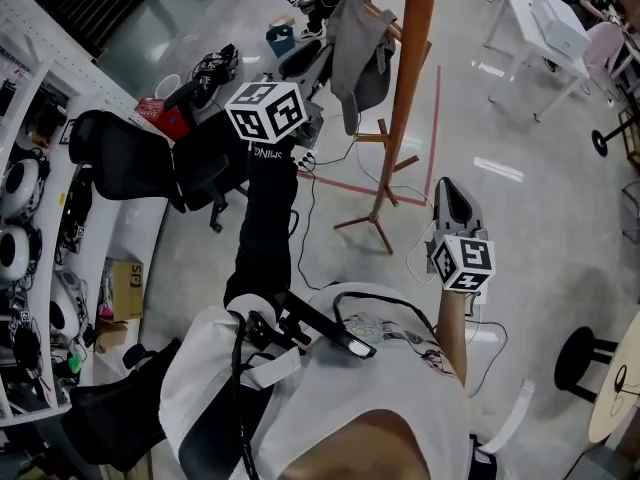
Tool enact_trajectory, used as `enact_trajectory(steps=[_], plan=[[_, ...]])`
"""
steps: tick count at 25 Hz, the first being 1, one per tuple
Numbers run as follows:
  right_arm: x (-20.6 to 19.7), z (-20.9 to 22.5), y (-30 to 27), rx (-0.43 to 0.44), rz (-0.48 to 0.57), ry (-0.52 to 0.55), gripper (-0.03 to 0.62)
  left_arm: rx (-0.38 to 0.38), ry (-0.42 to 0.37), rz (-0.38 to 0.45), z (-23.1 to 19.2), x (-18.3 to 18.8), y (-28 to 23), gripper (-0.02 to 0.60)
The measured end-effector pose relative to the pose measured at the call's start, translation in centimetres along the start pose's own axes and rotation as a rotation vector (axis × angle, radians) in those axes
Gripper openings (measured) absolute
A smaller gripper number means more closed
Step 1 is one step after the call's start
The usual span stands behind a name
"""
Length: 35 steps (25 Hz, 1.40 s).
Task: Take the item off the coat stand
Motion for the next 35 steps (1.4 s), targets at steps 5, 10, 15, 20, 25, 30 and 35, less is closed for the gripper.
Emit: enact_trajectory(steps=[5,10,15,20,25,30,35], plan=[[-0.1,0.4,0.4,-0.008,-0.002,0.001,0.005,-0.035,-0.011,-0.032,0.8,-0.5,-1.2,0.106],[0.1,0.4,0.3,-0.01,0.0,0.003,0.005,-0.048,-0.017,-0.045,1.1,-0.7,-1.9,0.104],[0.1,0.6,0.4,-0.017,0.001,0.001,0.005,-0.045,-0.012,-0.039,1.3,-0.7,-2.0,0.026],[0.2,0.8,0.6,-0.022,0.007,0.002,0.005,-0.029,0.002,-0.034,1.2,-0.5,-1.6,0.015],[0.2,0.8,0.6,-0.018,0.009,0.001,0.005,0.011,0.012,0.001,0.8,0.5,-0.5,0.014],[0.1,0.3,0.4,0.001,0.008,0.0,0.005,0.066,0.009,0.053,0.1,2.3,0.9,0.014],[0.3,0.0,0.6,0.014,0.01,-0.002,0.005,0.136,0.028,0.15,-0.9,4.7,2.7,0.014]])
Point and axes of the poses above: the fingertips, and each gripper's own axes: y backward along the fingers, z to its right, x out of its top, the point moved 5 cm from there along y, backward along the fingers, and after that the axes turned 15 degrees about -y, right-handed, at the moved point
